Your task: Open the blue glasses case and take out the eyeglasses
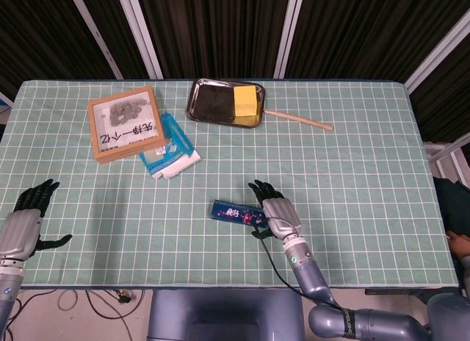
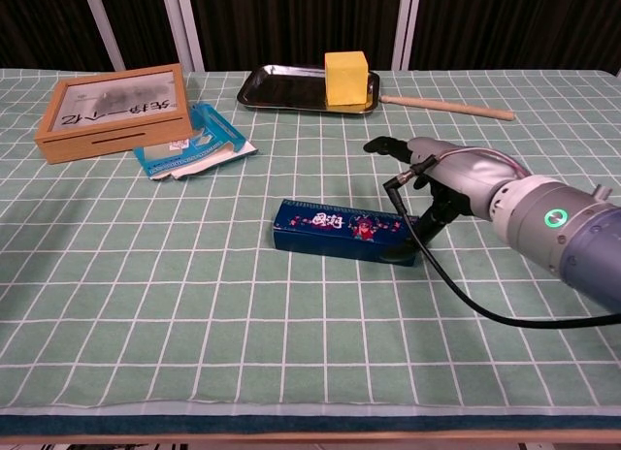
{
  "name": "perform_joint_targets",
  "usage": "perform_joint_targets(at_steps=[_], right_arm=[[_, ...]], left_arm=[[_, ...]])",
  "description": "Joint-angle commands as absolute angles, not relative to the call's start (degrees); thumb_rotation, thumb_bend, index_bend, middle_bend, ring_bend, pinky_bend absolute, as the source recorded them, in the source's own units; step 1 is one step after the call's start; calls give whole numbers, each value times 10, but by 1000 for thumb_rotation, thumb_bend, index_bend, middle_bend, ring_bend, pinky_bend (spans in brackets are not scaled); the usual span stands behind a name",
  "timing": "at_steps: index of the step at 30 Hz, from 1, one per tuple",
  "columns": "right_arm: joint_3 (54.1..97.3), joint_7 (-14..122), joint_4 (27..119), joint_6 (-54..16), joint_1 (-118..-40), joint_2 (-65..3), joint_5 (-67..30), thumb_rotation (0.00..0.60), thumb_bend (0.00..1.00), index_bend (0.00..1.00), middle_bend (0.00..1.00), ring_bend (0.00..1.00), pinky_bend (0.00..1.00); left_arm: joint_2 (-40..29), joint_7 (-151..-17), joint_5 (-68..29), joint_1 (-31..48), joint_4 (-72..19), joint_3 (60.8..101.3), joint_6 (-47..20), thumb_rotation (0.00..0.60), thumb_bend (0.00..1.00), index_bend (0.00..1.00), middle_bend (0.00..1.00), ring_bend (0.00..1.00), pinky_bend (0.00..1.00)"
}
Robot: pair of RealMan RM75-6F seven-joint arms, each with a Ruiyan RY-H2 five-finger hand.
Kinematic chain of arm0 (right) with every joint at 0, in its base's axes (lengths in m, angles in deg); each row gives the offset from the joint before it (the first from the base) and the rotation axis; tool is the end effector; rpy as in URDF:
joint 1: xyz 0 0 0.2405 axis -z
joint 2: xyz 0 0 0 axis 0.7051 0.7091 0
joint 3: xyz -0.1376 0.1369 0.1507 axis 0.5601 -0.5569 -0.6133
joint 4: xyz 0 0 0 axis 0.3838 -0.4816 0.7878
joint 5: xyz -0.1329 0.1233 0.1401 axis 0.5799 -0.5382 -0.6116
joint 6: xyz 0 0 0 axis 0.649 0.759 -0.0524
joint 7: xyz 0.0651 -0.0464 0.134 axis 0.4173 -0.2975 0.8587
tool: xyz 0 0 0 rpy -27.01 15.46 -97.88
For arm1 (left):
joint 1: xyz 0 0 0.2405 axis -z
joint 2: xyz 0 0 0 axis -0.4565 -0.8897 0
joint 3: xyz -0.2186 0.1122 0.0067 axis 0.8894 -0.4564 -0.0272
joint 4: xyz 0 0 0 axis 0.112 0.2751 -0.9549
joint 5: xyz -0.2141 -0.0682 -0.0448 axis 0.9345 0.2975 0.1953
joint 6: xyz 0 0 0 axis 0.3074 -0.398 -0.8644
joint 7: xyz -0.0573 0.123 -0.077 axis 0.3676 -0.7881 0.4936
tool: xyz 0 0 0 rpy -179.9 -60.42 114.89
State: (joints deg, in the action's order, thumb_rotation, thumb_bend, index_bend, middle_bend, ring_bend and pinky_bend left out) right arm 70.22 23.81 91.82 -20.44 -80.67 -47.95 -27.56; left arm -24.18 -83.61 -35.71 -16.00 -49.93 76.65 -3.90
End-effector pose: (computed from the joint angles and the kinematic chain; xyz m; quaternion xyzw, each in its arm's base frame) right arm -0.0991 -0.3054 -0.0740 0.6536 -0.5051 0.3989 0.3981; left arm -0.3005 0.2270 0.1119 -0.5913 -0.4625 -0.3664 0.5497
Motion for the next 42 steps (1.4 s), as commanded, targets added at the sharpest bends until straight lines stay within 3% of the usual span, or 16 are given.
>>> perform_joint_targets(at_steps=[1, 32, 37, 42], right_arm=[[695, 236, 901, -209, -817, -491, -292, 600, 71, 0, 0, 0, 197], [693, 255, 858, -211, -840, -496, -340, 600, 116, 0, 0, 0, 198], [695, 262, 870, -212, -840, -494, -337, 600, 158, 1, 0, 0, 198], [699, 266, 893, -209, -842, -495, -330, 600, 220, 93, 0, 0, 197]], left_arm=[[-243, -835, -355, -160, -500, 767, -40, 600, 0, 0, 0, 0, 0], [-244, -830, -353, -159, -502, 767, -42, 600, 0, 0, 0, 0, 0], [-244, -830, -352, -159, -503, 767, -43, 600, 0, 0, 0, 0, 0], [-245, -831, -352, -159, -505, 766, -45, 600, 0, 0, 0, 0, 0]])
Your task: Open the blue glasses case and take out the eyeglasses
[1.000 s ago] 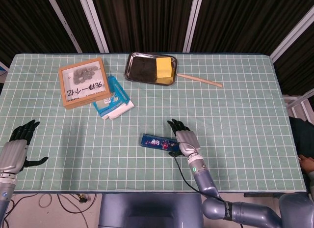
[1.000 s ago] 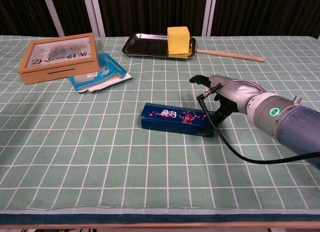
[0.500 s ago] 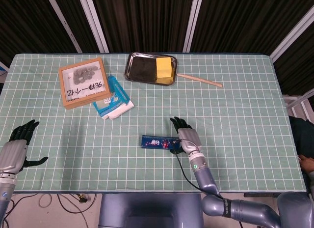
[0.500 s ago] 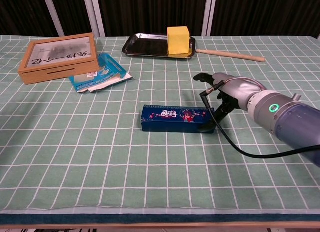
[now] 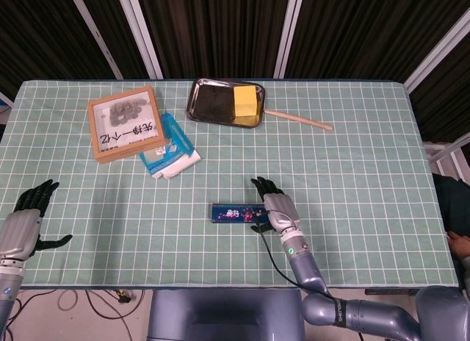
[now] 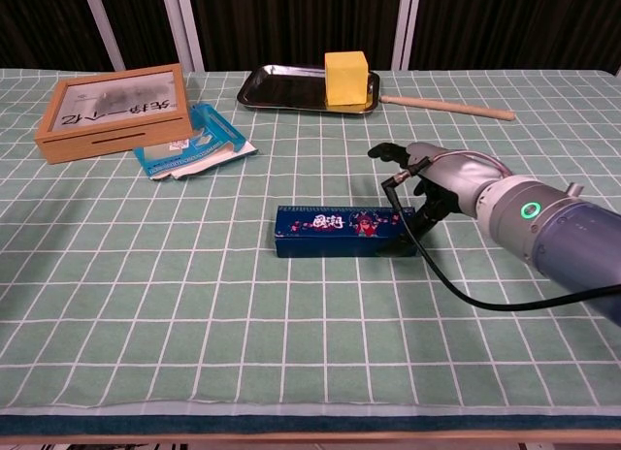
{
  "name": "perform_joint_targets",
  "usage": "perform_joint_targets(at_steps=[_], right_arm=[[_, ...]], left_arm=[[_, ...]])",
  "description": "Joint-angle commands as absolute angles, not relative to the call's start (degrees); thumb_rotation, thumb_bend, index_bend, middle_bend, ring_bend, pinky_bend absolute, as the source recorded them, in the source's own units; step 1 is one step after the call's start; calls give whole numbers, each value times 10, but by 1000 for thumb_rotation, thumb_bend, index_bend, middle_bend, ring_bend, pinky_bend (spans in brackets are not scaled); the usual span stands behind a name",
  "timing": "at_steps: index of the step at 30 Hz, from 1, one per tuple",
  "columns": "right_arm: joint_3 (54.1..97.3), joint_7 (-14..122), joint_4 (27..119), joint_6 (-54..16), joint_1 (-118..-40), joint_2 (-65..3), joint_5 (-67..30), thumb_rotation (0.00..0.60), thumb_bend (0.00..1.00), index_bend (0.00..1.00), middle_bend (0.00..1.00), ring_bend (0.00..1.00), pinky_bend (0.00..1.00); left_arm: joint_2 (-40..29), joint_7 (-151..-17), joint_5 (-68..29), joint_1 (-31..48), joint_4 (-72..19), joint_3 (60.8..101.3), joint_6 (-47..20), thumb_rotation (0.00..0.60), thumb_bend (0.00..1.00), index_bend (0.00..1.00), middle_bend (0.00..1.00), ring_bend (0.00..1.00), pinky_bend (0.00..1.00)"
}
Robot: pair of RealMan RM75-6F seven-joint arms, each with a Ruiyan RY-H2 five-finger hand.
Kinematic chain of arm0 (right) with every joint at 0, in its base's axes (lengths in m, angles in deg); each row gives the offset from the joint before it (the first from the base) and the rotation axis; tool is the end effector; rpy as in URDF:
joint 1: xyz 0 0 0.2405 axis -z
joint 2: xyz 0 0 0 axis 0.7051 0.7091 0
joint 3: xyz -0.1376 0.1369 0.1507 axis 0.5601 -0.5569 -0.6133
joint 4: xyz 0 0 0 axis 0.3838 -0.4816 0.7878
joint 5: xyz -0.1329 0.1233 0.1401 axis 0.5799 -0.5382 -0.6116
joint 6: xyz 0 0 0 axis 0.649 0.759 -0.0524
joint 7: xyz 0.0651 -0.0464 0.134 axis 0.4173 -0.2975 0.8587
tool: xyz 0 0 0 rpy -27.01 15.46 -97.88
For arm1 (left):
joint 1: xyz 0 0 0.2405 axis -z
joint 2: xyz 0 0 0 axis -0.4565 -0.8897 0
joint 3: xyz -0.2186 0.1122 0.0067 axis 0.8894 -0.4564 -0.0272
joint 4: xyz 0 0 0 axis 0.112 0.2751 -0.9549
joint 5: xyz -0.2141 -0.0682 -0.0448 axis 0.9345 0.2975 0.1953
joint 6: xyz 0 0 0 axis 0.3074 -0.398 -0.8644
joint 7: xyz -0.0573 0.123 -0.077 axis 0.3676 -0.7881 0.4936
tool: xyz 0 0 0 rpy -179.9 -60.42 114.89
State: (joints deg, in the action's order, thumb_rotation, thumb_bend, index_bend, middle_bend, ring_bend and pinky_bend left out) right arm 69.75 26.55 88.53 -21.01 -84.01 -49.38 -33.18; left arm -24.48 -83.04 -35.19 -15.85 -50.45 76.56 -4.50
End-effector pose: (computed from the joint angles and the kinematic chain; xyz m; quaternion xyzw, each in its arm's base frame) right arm -0.1008 -0.3171 -0.0842 0.6350 -0.5374 0.3901 0.3947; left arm -0.3004 0.2268 0.1112 -0.5885 -0.4713 -0.3658 0.5456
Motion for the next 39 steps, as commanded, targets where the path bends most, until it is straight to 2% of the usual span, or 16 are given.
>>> perform_joint_targets(at_steps=[1, 9, 14, 18, 25, 32, 39], right_arm=[[699, 265, 897, -209, -843, -496, -330, 600, 227, 107, 0, 0, 198], [698, 255, 903, -205, -854, -511, -346, 600, 265, 197, 0, 0, 198], [694, 248, 900, -205, -863, -519, -355, 600, 266, 211, 0, 0, 197], [692, 244, 900, -206, -870, -524, -359, 600, 313, 224, 0, 0, 197], [689, 235, 896, -208, -883, -533, -371, 600, 353, 220, 0, 0, 197], [691, 224, 889, -211, -893, -542, -385, 600, 374, 150, 0, 0, 198], [691, 214, 888, -212, -902, -548, -396, 600, 405, 148, 0, 0, 197]], left_arm=[[-245, -830, -352, -159, -505, 766, -44, 600, 0, 0, 0, 0, 0], [-246, -828, -351, -159, -506, 766, -43, 600, 0, 0, 0, 0, 0], [-247, -826, -349, -159, -506, 767, -44, 600, 0, 0, 0, 0, 0], [-248, -825, -348, -158, -507, 768, -46, 600, 0, 0, 0, 0, 0], [-249, -822, -347, -158, -508, 767, -47, 600, 0, 0, 0, 0, 0], [-250, -819, -347, -158, -509, 767, -49, 600, 0, 0, 0, 0, 0], [-251, -817, -346, -158, -510, 768, -50, 600, 0, 0, 0, 0, 0]])
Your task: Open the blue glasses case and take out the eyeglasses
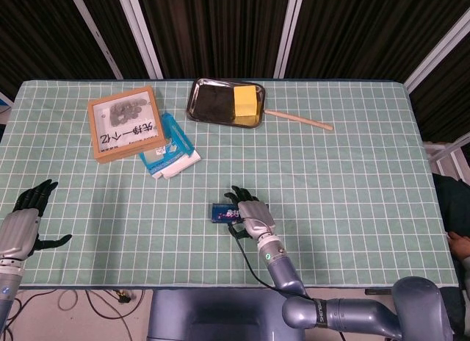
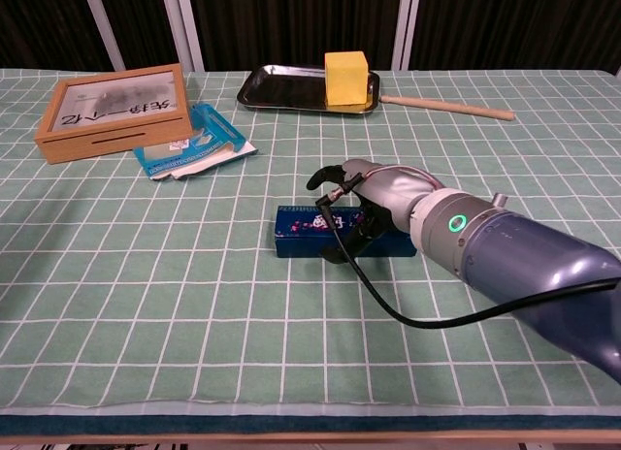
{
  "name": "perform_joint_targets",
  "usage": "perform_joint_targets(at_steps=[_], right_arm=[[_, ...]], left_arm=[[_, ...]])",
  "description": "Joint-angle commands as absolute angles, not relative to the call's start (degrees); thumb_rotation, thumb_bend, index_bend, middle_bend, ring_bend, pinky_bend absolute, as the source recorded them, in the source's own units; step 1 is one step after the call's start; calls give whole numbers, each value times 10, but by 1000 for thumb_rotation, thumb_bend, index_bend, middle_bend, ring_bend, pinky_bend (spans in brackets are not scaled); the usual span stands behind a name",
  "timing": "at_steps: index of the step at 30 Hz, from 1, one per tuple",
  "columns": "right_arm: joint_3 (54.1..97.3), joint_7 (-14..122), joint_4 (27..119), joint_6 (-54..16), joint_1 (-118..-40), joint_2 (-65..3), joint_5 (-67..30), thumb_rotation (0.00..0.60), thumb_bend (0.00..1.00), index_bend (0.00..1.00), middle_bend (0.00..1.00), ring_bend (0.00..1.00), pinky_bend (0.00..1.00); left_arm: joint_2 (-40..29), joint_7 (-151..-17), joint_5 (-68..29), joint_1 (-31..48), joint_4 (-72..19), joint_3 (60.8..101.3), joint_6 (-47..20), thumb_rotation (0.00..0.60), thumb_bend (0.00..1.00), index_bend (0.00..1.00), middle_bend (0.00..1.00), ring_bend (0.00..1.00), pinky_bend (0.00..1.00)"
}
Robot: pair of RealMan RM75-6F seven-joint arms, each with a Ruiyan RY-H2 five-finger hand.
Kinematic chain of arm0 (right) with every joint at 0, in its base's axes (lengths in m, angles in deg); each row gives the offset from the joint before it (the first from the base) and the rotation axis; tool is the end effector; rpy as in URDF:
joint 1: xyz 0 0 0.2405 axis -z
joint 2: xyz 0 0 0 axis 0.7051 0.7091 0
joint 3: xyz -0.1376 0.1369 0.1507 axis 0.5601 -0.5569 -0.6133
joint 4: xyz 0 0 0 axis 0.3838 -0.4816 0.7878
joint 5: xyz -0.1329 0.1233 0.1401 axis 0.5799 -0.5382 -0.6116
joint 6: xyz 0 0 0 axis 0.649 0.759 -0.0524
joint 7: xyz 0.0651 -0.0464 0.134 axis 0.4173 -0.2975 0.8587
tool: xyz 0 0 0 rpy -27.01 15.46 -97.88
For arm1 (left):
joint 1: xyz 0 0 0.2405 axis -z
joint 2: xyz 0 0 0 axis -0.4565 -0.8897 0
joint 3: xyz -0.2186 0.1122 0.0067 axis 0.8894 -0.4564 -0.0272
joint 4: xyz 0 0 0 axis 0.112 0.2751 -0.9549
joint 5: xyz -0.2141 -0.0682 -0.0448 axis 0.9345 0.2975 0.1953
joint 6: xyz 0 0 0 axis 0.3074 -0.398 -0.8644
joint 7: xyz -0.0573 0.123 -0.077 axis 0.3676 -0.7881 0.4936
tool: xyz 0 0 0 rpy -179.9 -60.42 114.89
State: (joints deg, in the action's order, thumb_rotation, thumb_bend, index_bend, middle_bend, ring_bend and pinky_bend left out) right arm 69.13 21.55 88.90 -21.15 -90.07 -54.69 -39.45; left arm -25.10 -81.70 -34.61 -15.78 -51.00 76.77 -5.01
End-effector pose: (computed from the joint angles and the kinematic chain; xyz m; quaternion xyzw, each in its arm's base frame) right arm -0.0552 -0.3040 -0.1130 0.6621 -0.5432 0.3752 0.3547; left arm -0.3005 0.2276 0.1134 -0.5812 -0.4814 -0.3696 0.5421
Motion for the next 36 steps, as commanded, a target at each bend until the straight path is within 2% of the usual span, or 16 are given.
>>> perform_joint_targets(at_steps=[1, 9, 26, 36], right_arm=[[691, 213, 888, -212, -904, -549, -398, 600, 411, 148, 0, 0, 197], [689, 208, 881, -216, -914, -555, -407, 600, 486, 164, 0, 0, 197], [682, 142, 901, -211, -950, -544, -478, 600, 506, 193, 0, 0, 198], [684, 142, 900, -207, -959, -548, -493, 600, 585, 207, 0, 0, 197]], left_arm=[[-251, -817, -346, -158, -510, 768, -50, 600, 0, 0, 0, 0, 0], [-252, -814, -346, -158, -510, 768, -51, 600, 0, 0, 0, 0, 0], [-253, -812, -344, -157, -511, 767, -54, 600, 0, 0, 0, 0, 0], [-254, -809, -344, -157, -513, 768, -54, 600, 0, 0, 0, 0, 0]])
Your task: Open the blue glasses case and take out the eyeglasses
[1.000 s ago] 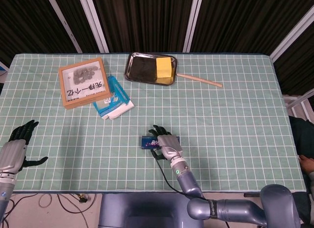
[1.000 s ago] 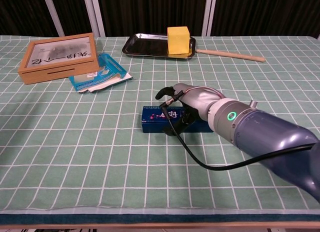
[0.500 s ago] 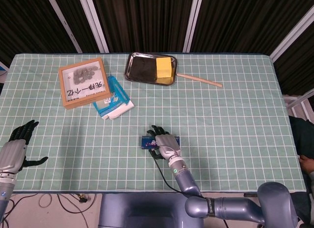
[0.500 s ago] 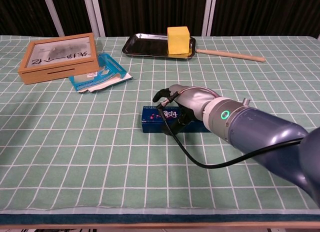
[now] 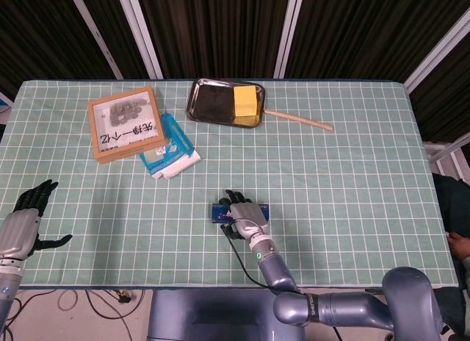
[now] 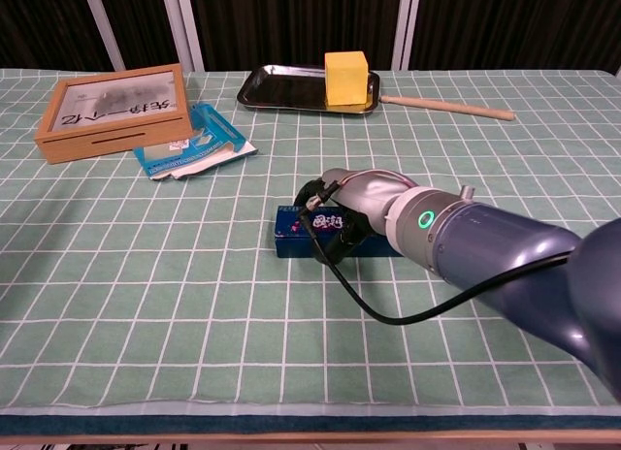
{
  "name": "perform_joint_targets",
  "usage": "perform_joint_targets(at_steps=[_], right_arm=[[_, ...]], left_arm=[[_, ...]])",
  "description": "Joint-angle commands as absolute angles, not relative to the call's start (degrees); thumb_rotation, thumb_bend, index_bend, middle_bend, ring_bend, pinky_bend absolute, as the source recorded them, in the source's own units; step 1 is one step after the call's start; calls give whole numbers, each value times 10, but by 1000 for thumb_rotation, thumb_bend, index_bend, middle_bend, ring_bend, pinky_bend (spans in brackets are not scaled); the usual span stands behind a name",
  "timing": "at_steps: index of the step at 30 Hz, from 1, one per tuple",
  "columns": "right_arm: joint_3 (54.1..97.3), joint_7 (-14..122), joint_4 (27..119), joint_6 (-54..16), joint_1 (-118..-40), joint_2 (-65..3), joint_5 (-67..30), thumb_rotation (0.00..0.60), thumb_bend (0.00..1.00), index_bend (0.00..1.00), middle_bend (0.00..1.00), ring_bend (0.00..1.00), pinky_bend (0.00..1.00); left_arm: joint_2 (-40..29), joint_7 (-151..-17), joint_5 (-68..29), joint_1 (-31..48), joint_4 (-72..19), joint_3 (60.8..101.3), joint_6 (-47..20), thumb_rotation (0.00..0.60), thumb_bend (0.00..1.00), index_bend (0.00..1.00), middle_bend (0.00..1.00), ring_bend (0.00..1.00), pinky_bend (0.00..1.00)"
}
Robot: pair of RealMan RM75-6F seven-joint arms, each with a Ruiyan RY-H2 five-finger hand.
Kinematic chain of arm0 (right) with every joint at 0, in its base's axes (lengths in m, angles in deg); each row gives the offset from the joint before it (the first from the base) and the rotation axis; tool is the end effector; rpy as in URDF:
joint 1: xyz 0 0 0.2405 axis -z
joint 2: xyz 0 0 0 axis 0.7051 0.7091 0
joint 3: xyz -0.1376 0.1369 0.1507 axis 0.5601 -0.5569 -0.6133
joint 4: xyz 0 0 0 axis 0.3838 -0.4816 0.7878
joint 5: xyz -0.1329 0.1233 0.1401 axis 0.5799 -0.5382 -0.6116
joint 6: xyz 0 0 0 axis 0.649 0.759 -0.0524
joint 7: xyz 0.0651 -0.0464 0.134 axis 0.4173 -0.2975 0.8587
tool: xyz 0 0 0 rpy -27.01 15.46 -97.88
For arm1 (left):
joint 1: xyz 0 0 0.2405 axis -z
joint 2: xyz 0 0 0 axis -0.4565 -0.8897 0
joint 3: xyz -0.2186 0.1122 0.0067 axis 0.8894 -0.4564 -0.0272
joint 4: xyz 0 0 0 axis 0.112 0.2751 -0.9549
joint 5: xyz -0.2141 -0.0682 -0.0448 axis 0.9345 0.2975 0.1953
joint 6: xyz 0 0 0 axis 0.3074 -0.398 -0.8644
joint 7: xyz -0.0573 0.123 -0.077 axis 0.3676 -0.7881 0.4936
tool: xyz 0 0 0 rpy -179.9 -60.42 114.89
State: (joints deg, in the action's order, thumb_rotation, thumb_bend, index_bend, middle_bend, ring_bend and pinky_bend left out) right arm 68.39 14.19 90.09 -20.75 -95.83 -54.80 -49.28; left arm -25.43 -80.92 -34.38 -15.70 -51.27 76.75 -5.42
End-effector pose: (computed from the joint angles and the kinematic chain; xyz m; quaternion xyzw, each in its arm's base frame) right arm -0.0388 -0.3037 -0.1204 0.6909 -0.5350 0.3297 0.3574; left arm -0.3007 0.2276 0.1138 -0.5784 -0.4877 -0.3706 0.5388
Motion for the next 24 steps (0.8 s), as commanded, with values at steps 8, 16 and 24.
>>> perform_joint_targets(at_steps=[8, 16, 24], right_arm=[[688, 146, 899, -205, -961, -549, -497, 600, 615, 210, 0, 0, 197], [691, 151, 898, -204, -962, -549, -498, 600, 647, 223, 0, 0, 197], [693, 154, 899, -203, -964, -549, -498, 600, 745, 230, 0, 0, 197]], left_arm=[[-255, -809, -344, -157, -512, 767, -54, 600, 0, 0, 0, 0, 0], [-254, -808, -344, -157, -512, 767, -54, 600, 0, 0, 0, 0, 0], [-254, -808, -344, -157, -512, 767, -54, 600, 0, 0, 0, 0, 0]])
